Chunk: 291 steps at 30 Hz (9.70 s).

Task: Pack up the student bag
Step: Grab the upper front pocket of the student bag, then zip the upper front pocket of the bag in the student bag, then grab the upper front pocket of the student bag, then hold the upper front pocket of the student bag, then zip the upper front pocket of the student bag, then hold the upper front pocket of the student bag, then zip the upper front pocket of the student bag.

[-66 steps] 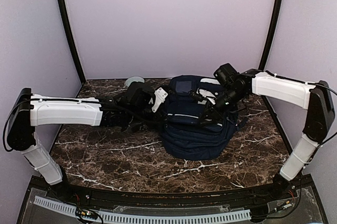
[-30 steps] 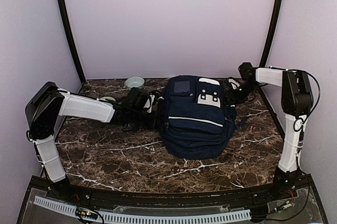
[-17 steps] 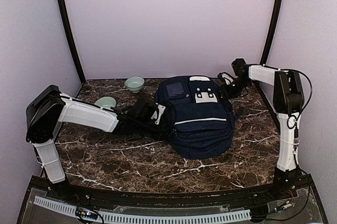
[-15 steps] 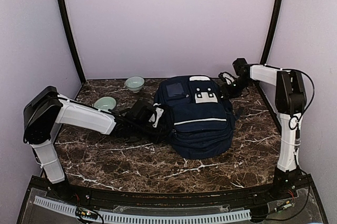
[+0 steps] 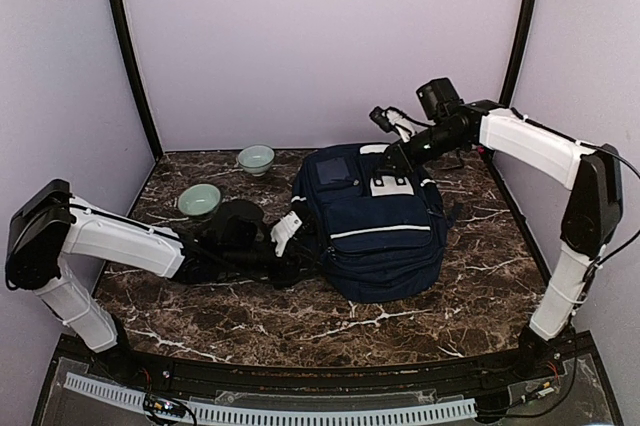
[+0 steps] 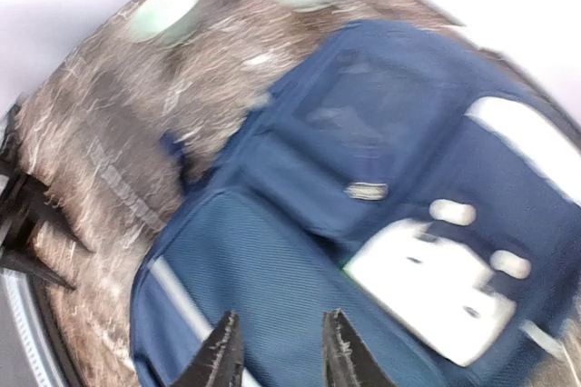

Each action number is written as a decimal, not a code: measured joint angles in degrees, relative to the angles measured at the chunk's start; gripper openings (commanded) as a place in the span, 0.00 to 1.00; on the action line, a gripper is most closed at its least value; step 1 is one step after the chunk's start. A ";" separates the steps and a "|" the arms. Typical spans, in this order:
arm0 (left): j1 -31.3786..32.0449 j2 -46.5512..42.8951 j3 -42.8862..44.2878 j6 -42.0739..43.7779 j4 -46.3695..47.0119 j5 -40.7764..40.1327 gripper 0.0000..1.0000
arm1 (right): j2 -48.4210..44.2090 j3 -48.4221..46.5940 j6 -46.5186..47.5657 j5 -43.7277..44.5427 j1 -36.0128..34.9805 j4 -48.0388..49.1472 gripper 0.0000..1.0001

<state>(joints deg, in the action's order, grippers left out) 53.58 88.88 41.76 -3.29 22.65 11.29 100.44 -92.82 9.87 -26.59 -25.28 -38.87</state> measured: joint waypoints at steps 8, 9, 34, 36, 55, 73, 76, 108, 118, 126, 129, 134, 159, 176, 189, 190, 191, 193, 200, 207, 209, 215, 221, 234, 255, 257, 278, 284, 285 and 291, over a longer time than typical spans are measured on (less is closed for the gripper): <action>-0.72 8.57 5.44 5.53 2.38 1.16 0.41 | 7.96 1.05 2.99 -7.50 -6.71 -0.61 0.15; -0.94 9.11 5.68 5.92 2.60 1.33 0.41 | 8.79 1.18 3.19 -8.04 -6.80 -0.55 0.14; -3.08 17.92 9.53 9.33 4.70 3.43 0.00 | 16.44 4.61 3.32 -10.49 -6.97 1.99 0.10; -2.80 17.92 9.66 9.11 4.42 3.19 0.00 | 16.55 4.61 3.32 -10.60 -6.97 1.99 0.10; 4.92 23.41 26.08 10.67 -7.41 5.70 0.00 | 16.83 4.52 2.86 -11.78 -6.97 1.42 0.10; 10.75 42.07 45.99 3.19 2.23 1.51 0.15 | 10.19 4.83 2.51 -10.91 -1.29 -1.77 0.18; 11.76 45.64 50.25 1.51 3.82 0.24 0.34 | 2.34 7.45 2.14 -9.51 3.93 -0.85 0.19; 10.60 30.14 37.66 23.58 -6.14 -9.03 0.37 | -25.97 40.87 25.53 4.85 7.61 -4.87 0.23; 9.57 32.39 38.80 25.42 -3.61 -9.05 0.38 | -25.24 41.75 31.50 4.81 6.69 -4.31 0.29; 9.57 33.18 38.80 25.42 -2.60 -9.05 0.38 | -23.82 42.27 34.12 7.30 5.77 -3.19 0.31; 9.57 33.31 38.80 25.42 -2.56 -9.05 0.38 | -22.73 42.36 34.71 8.02 5.27 -2.67 0.32; 9.57 33.40 38.80 25.40 -2.49 -9.22 0.38 | -21.97 43.10 35.12 9.40 4.31 -1.09 0.32; 12.13 35.63 40.00 38.40 2.12 -12.41 0.46 | -23.50 43.17 35.06 11.45 2.69 -2.91 0.00; 14.75 44.28 49.33 49.77 3.37 -23.41 0.08 | -24.20 40.52 32.85 10.95 2.71 -6.64 0.00; 14.84 44.11 46.60 50.56 7.43 -24.59 0.00 | -23.26 39.91 31.91 10.03 8.33 -7.45 0.00; 14.84 43.85 45.86 50.47 7.91 -24.48 0.00 | -23.04 39.82 32.09 9.84 9.16 -7.54 0.00; 14.84 43.30 44.70 50.25 8.57 -24.26 0.00 | -22.80 39.71 32.24 9.66 9.88 -7.56 0.00; 14.84 41.44 41.99 49.53 9.09 -23.63 0.00 | -22.10 39.21 32.76 9.25 11.58 -7.87 0.00; 14.67 32.96 31.74 45.40 8.48 -20.41 0.00 | -19.34 37.83 33.99 8.66 15.78 -8.33 0.00; 14.56 22.62 20.28 40.33 6.10 -19.91 0.00 | -18.21 36.59 34.34 3.19 14.34 -12.20 0.00; 14.58 19.45 16.76 38.73 5.03 -20.44 0.03 | -18.27 36.57 33.79 2.19 11.06 -12.61 0.00; 15.10 8.55 6.14 31.41 -3.78 -25.40 0.46 | -18.67 35.54 29.38 -0.04 -1.92 -11.98 0.00; 15.45 0.31 3.56 23.98 -16.55 -23.69 0.78 | -16.92 33.14 25.99 -0.85 -7.39 -10.86 0.00; 17.14 11.26 16.79 18.51 -12.11 -20.15 0.56 | -16.46 33.16 23.58 -0.87 -7.63 -10.45 0.00; 17.09 18.40 23.65 17.68 -7.52 -23.08 0.00 | -17.49 33.94 26.73 -0.31 -4.09 -12.85 0.00; 17.09 18.03 23.06 17.70 -7.10 -22.93 0.00 | -17.66 34.01 28.09 -0.46 -1.95 -13.77 0.00; 16.55 13.35 17.84 23.89 -7.78 -16.94 0.00 | -9.29 26.03 32.61 0.96 4.72 -14.32 0.00; 16.26 13.22 17.70 24.96 -7.50 -17.70 0.00 | -6.58 23.89 28.98 1.11 4.63 -14.91 0.00; 16.26 13.20 17.66 25.07 -7.41 -17.90 0.00 | -6.49 23.67 28.39 1.14 4.59 -14.91 0.00; 16.17 12.98 16.96 25.33 -6.43 -18.84 0.00 | -6.38 23.21 25.79 1.16 4.28 -14.21 0.02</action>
<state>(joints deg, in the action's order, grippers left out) 69.76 101.86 58.72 22.04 16.23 -7.55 94.06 -69.60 35.66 -25.43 -20.99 -53.08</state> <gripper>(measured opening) 0.035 0.028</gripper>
